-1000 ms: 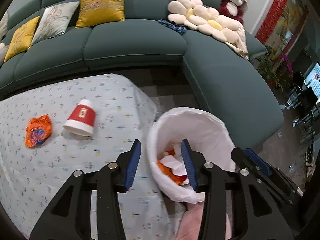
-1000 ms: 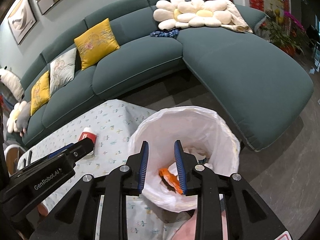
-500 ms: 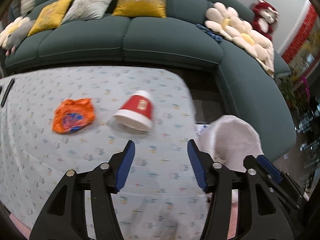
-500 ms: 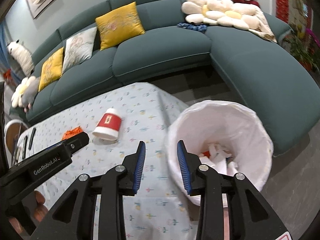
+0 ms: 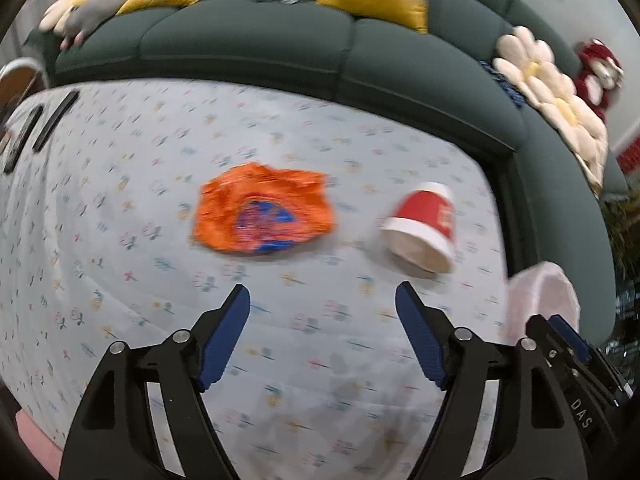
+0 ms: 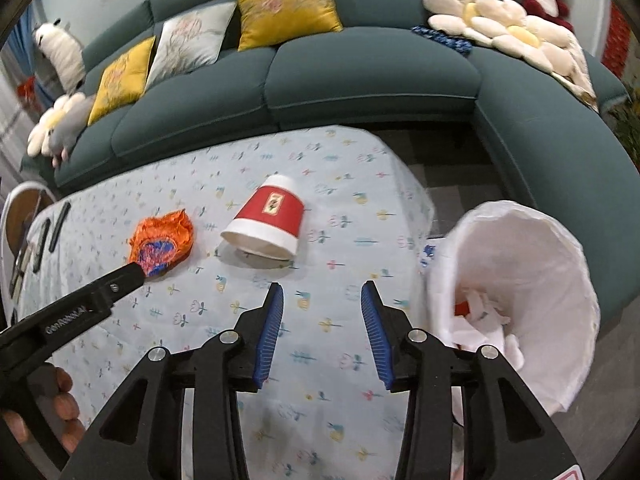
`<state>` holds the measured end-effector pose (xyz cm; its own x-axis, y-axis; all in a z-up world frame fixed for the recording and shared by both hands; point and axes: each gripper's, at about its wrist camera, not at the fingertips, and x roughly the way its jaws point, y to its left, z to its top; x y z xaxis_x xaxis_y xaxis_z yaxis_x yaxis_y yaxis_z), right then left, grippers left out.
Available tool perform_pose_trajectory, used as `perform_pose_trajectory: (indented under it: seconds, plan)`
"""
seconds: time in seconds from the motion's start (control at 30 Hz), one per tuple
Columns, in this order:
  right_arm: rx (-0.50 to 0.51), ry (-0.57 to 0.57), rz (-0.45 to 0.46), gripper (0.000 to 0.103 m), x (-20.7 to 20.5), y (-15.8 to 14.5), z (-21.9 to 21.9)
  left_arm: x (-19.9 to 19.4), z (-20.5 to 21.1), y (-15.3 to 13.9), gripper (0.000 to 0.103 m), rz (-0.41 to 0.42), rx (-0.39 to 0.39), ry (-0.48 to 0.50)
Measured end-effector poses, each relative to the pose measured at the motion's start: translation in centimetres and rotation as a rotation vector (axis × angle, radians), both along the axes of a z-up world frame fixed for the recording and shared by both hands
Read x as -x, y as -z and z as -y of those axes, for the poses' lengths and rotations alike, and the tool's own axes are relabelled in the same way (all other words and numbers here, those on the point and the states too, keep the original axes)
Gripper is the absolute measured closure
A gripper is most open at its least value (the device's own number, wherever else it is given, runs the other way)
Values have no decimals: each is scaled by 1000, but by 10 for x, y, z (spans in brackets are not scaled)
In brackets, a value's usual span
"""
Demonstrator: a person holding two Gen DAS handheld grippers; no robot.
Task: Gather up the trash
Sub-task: 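Grasp the orange plastic bag with the left tool while the right tool grasps the red-white paper cup, then carry the orange bag and paper cup in both tools over the bin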
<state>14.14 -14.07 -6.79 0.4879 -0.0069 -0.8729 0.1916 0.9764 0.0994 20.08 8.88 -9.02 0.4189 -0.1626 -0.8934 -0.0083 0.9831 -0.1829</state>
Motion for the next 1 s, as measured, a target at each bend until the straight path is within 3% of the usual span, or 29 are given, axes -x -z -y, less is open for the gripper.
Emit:
perform_pose_trajectory:
  seconds: [0.2,0.3,0.67,0.77,0.8,0.9,0.97,1.0]
  plan:
    - [17,-38,-59,63,-35,32,-24,-30,-39,24,26,-52,4,-69]
    - [32,-53,-81,61,-52,47,-34,-48,-49,31,18,-63,5,-88]
    - [69,-39,-115,58,-94,76,-40,-96,-53,70,20,-135,24,-80]
    - [66,-42,-125,60,-101,84,-44,-99,-50,77,42,-146,27,-60]
    - [61,-43,-125,66,-101,86,-45,-100,-48,78,51,-151,27,-50]
    - [47,-49,-135,87,-105,90,-46,-97,-44,76,59,-130,9,-37]
    - [44,-43,-135,93,-105,92,-46,-95,-37,73,69,-106,-18,-16]
    - [43,-40,-134,96,-106,92,-45,-94,-34,71,82,-100,-14,-1]
